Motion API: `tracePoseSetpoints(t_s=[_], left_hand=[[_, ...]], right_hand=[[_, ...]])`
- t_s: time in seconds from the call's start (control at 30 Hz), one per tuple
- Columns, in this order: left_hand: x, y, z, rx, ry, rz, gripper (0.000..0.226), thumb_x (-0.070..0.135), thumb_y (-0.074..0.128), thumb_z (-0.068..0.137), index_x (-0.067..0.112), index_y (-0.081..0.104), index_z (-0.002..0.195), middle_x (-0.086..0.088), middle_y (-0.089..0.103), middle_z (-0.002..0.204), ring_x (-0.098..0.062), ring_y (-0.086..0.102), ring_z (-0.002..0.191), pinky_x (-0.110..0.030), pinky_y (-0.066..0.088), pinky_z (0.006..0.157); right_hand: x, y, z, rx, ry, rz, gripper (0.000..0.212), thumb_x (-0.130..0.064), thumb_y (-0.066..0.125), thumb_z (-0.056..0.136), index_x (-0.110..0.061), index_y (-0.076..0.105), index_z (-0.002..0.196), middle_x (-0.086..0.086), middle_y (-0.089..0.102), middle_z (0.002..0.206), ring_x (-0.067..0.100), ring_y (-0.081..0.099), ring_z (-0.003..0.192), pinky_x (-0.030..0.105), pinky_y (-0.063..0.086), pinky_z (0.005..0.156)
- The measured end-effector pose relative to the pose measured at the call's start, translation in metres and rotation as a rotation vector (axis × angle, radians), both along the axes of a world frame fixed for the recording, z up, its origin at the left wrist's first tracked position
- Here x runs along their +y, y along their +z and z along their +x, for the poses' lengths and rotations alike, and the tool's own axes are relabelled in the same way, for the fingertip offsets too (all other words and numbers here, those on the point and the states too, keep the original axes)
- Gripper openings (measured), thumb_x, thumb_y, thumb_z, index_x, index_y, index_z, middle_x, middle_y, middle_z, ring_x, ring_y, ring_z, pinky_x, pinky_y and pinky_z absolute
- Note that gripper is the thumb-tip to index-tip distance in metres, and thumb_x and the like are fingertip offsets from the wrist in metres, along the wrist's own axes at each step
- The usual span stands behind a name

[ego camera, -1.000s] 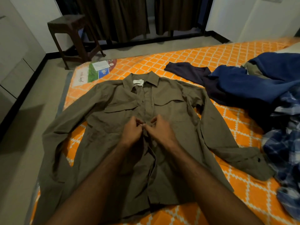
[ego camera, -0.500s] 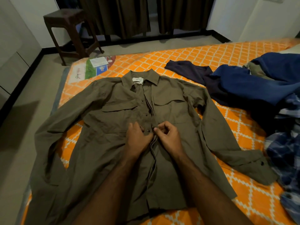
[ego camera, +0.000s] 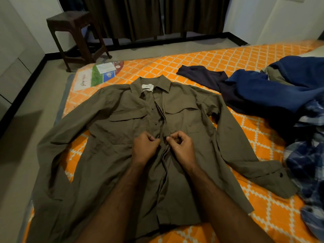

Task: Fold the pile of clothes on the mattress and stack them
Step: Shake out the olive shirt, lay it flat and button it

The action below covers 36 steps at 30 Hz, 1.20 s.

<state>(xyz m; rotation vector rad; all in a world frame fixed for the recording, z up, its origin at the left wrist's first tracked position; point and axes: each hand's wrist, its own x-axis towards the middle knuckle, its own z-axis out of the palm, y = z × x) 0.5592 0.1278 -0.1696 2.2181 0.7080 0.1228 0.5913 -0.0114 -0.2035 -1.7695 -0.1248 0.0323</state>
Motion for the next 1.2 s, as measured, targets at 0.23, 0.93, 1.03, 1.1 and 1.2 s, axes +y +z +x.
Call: tracePoseSetpoints(t_s=[0.23, 0.93, 1.03, 1.1, 1.2], left_hand=[[-0.005, -0.003, -0.009, -0.023, -0.109, 0.115, 0.041, 0.036, 0.076, 0.083, 0.013, 0.052, 0.106, -0.003, 0.059, 0.098, -0.02, 0.058, 0.088, -0.027, 0.044, 0.071], [0.007, 0.004, -0.008, -0.005, 0.018, -0.033, 0.006, 0.016, 0.077, 0.082, 0.02, 0.072, 0.081, 0.001, 0.071, 0.075, -0.008, 0.066, 0.065, -0.024, 0.053, 0.059], [0.005, 0.0, -0.011, -0.073, 0.07, -0.087, 0.005, 0.019, 0.078, 0.081, 0.021, 0.074, 0.081, 0.002, 0.073, 0.078, -0.01, 0.068, 0.072, -0.029, 0.057, 0.07], [0.003, -0.002, -0.013, -0.113, 0.082, -0.118, 0.005, 0.018, 0.079, 0.082, 0.017, 0.076, 0.086, 0.002, 0.073, 0.08, -0.009, 0.068, 0.074, -0.027, 0.056, 0.071], [0.001, -0.004, -0.014, -0.166, 0.112, -0.154, 0.006, 0.016, 0.08, 0.081, 0.014, 0.078, 0.086, 0.002, 0.074, 0.079, -0.009, 0.069, 0.075, -0.026, 0.056, 0.071]], right_hand=[[-0.001, -0.001, 0.001, -0.003, 0.019, 0.006, 0.013, -0.029, 0.071, 0.083, -0.017, 0.066, 0.08, 0.005, 0.066, 0.076, 0.022, 0.064, 0.073, 0.052, 0.056, 0.075], [0.008, -0.001, 0.001, -0.021, 0.069, -0.049, 0.004, -0.021, 0.079, 0.085, -0.017, 0.079, 0.086, -0.003, 0.069, 0.082, 0.002, 0.061, 0.069, 0.016, 0.046, 0.064], [0.01, 0.002, -0.001, -0.031, 0.109, -0.053, 0.006, -0.015, 0.078, 0.085, -0.013, 0.08, 0.09, -0.006, 0.069, 0.081, -0.004, 0.06, 0.068, 0.012, 0.044, 0.064], [0.01, 0.004, -0.001, -0.034, 0.121, -0.05, 0.007, -0.012, 0.078, 0.085, -0.01, 0.08, 0.092, -0.007, 0.069, 0.081, -0.006, 0.06, 0.068, 0.012, 0.044, 0.064], [0.009, 0.004, 0.0, -0.039, 0.136, -0.051, 0.007, -0.009, 0.077, 0.085, -0.009, 0.08, 0.092, -0.008, 0.068, 0.079, -0.007, 0.059, 0.067, 0.011, 0.043, 0.064]])
